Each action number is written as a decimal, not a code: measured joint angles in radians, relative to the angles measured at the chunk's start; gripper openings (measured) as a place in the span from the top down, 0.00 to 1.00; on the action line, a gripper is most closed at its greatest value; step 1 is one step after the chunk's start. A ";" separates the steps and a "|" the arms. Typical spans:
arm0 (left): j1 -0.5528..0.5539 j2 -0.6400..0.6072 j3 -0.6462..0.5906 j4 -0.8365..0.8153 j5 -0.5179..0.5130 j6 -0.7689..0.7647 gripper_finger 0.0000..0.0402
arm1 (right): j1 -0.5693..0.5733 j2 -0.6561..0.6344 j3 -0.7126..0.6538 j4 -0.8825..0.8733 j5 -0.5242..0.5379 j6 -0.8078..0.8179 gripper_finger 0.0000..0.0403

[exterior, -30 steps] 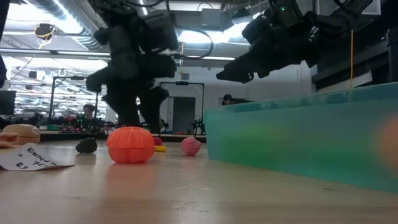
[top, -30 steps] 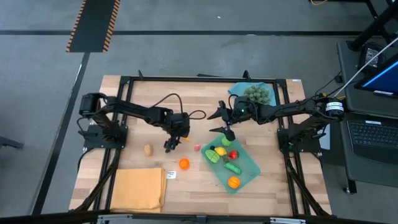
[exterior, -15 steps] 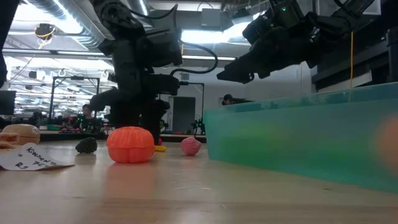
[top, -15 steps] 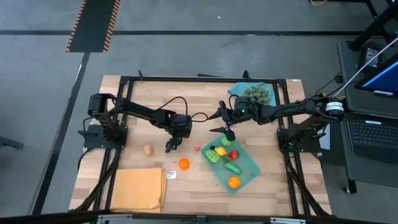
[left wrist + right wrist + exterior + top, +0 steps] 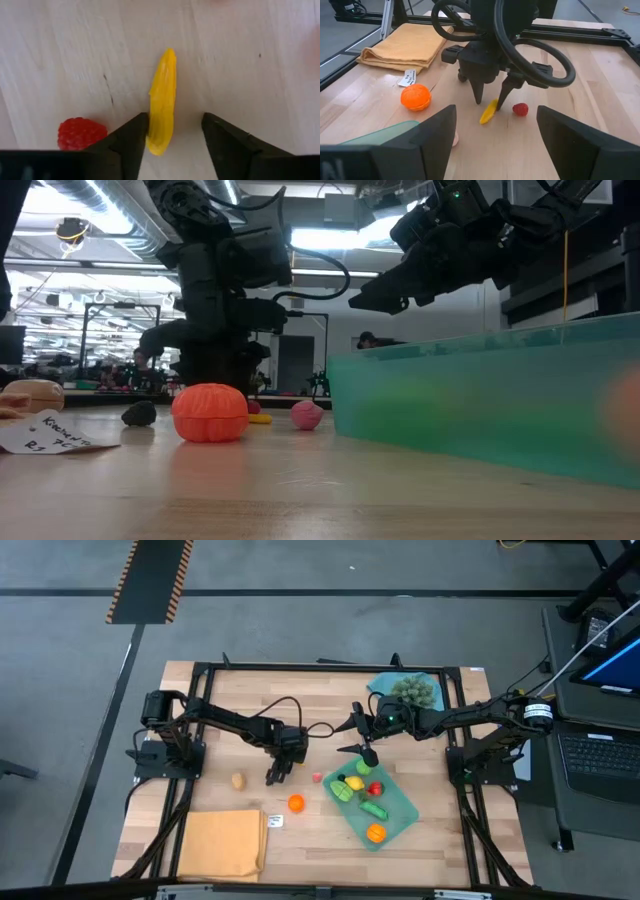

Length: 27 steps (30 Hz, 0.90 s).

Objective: Pick and placing Produce into tupperware
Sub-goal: Put the corn into the green bin

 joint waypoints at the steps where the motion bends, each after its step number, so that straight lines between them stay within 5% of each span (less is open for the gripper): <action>1: 0.000 0.000 0.000 -0.001 0.001 -0.002 0.56 | 0.000 0.000 0.000 0.000 0.000 0.000 0.31; 27: 0.002 0.002 -0.001 -0.007 -0.025 -0.106 0.94 | 0.000 0.000 0.000 0.000 0.000 0.000 0.31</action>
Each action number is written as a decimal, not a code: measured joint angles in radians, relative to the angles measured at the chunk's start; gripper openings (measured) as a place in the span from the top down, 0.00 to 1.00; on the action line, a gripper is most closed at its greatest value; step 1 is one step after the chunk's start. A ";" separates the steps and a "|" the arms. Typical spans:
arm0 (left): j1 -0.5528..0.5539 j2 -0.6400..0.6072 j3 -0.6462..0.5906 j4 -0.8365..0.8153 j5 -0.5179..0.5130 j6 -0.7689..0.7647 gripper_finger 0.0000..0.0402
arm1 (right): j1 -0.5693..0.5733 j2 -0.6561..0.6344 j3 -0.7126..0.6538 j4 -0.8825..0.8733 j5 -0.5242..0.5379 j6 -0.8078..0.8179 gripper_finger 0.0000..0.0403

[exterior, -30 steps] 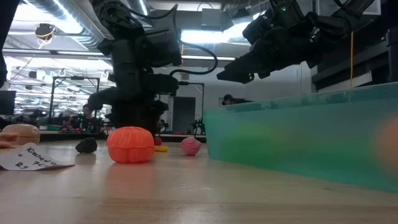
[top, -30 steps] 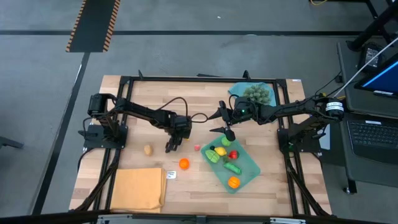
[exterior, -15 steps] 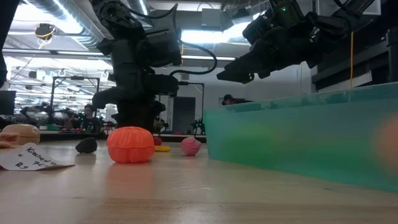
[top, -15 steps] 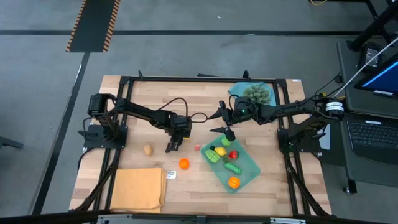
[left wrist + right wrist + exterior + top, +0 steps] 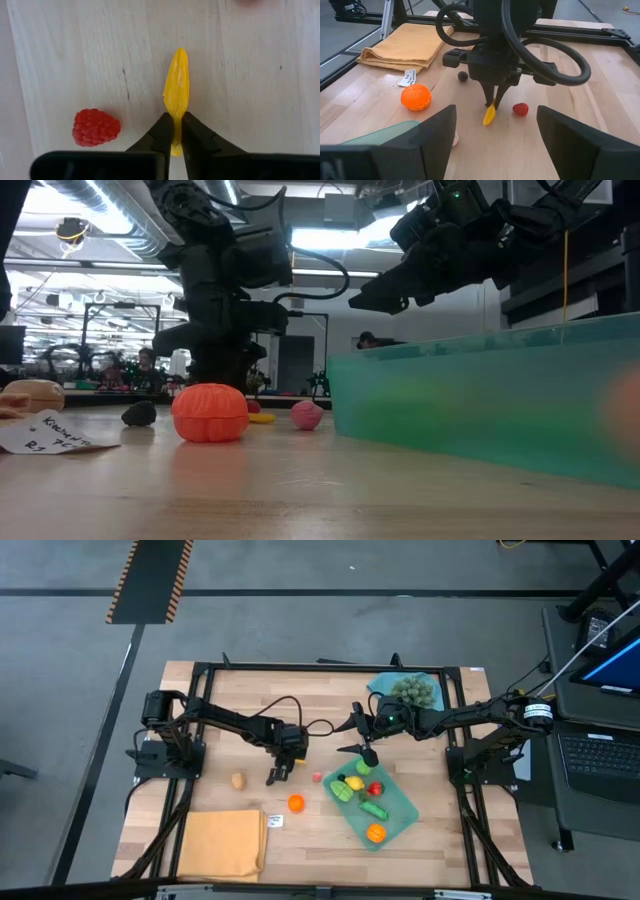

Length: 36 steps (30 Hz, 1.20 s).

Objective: Pick and placing Produce into tupperware
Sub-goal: Put the corn into the green bin

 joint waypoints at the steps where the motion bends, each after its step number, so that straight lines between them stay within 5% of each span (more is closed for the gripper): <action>1: 0.000 0.000 0.000 0.000 0.000 0.000 0.94 | 0.000 0.000 0.000 0.001 0.000 0.000 0.31; 9: 0.000 -0.042 -0.008 -0.025 0.009 0.000 0.95 | 0.000 -0.032 -0.001 0.011 0.000 0.026 0.31; 24: 0.002 -0.404 -0.022 0.011 0.011 0.012 0.99 | 0.005 -0.318 -0.098 -0.115 -0.001 0.001 0.31; 28: 0.010 -0.515 -0.089 0.167 0.021 0.019 0.99 | 0.020 -0.422 -0.224 -0.009 0.000 0.047 0.31; 36: 0.038 -0.578 -0.305 0.637 0.207 -0.003 0.99 | 0.084 -0.578 -0.384 0.062 0.035 0.057 0.31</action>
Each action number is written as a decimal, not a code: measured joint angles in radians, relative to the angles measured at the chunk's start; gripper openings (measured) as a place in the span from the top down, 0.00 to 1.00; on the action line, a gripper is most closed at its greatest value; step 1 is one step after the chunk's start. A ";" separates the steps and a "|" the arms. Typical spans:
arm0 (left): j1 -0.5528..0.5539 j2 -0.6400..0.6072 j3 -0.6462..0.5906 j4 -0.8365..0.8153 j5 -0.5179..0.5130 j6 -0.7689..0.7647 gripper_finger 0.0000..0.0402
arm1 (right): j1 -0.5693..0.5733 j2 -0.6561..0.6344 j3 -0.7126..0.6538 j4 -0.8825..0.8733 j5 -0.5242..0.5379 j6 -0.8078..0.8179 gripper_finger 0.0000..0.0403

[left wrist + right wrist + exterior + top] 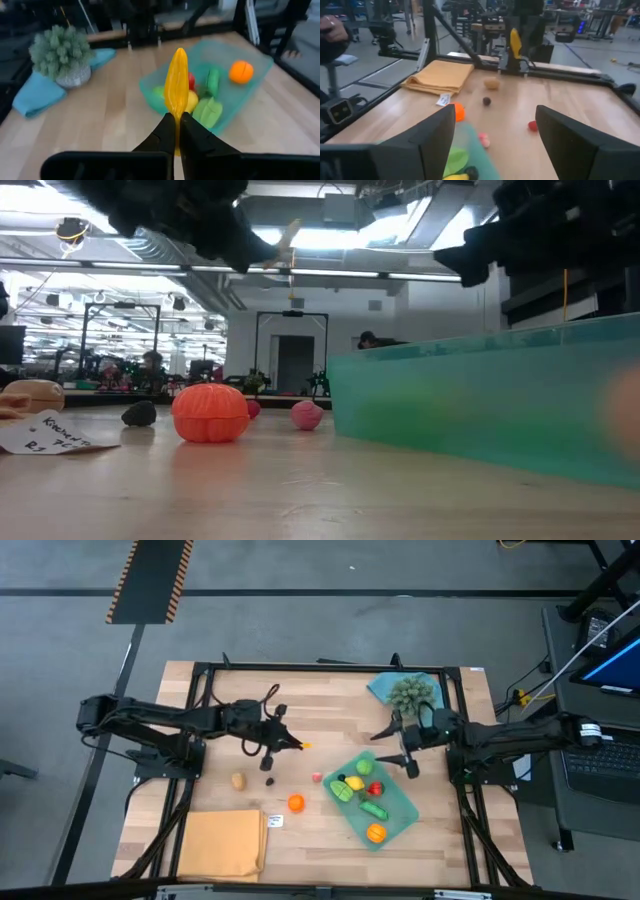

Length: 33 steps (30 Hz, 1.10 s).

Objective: Pick and placing Produce into tupperware
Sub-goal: Put the corn into the green bin

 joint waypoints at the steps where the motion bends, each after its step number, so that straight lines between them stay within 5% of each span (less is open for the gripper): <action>1: 0.000 0.008 -0.020 0.066 0.009 -0.006 0.99 | 0.010 -0.007 -0.007 0.001 0.003 0.012 0.31; 6: -0.004 0.063 -0.087 0.275 0.083 -0.020 0.99 | 0.064 -0.008 -0.025 -0.005 0.052 0.046 0.31; 18: 0.002 0.200 -0.089 0.459 0.093 -0.041 0.99 | 0.205 0.002 -0.025 -0.007 0.287 0.067 0.31; 30: -0.024 0.451 0.151 0.431 0.080 -0.030 0.99 | 0.205 0.002 -0.025 -0.011 0.302 0.061 0.31; 33: -0.025 0.507 0.209 0.424 0.146 -0.022 0.99 | 0.205 -0.004 -0.024 -0.062 0.315 0.050 0.31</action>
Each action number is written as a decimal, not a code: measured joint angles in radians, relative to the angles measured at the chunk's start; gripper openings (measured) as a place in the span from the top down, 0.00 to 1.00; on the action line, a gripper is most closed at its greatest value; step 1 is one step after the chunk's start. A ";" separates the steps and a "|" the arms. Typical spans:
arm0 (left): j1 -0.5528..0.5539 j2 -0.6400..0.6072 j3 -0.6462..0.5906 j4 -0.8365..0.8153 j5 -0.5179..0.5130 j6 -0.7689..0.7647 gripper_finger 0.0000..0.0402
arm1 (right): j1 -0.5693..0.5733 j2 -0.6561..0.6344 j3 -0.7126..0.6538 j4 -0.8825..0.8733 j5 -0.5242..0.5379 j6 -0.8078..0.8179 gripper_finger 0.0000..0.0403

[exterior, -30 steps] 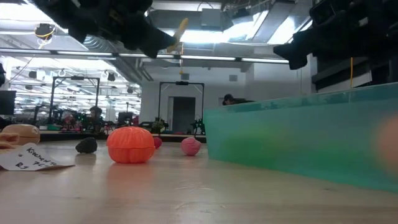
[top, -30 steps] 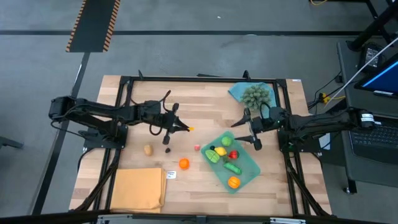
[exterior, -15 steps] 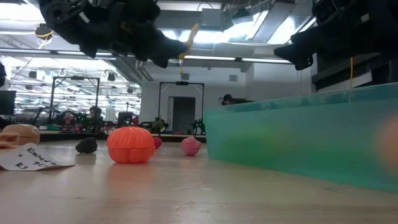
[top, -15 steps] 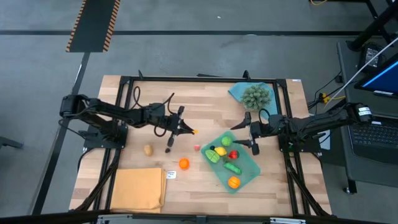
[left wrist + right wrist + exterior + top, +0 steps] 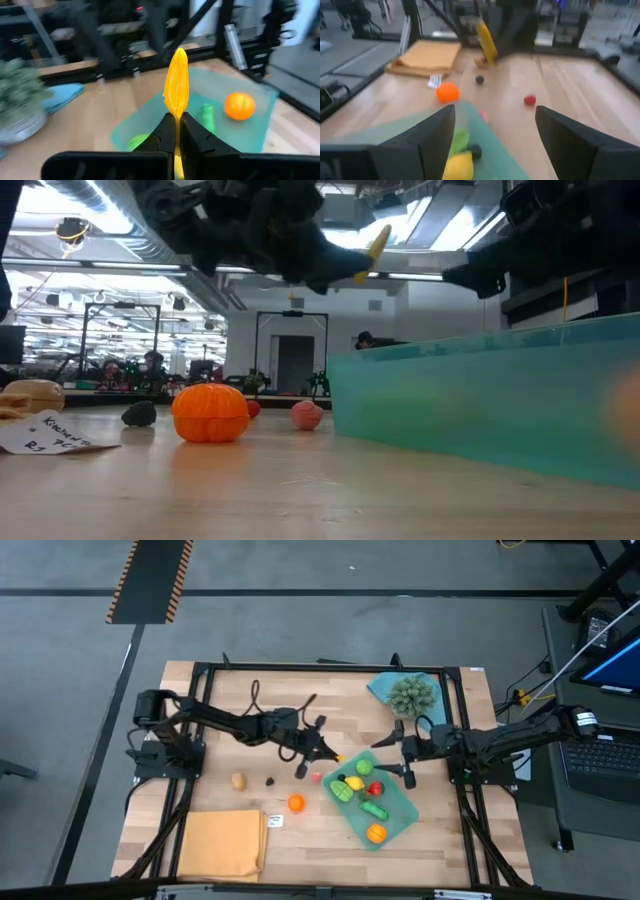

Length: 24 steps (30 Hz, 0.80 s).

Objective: Pick and placing Produce into tupperware
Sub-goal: Put the corn into the green bin

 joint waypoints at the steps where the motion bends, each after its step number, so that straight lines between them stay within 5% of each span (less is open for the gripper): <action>1: 0.000 0.013 0.017 0.000 0.020 -0.001 0.99 | 0.000 -0.004 0.000 -0.024 0.001 0.009 0.31; 11: -0.027 0.032 0.142 -0.238 0.040 0.014 0.99 | 0.038 -0.089 0.000 -0.161 -0.011 0.023 0.31; 24: -0.083 0.032 0.395 -0.761 -0.119 0.142 0.99 | 0.046 -0.120 0.000 -0.223 -0.012 0.073 0.31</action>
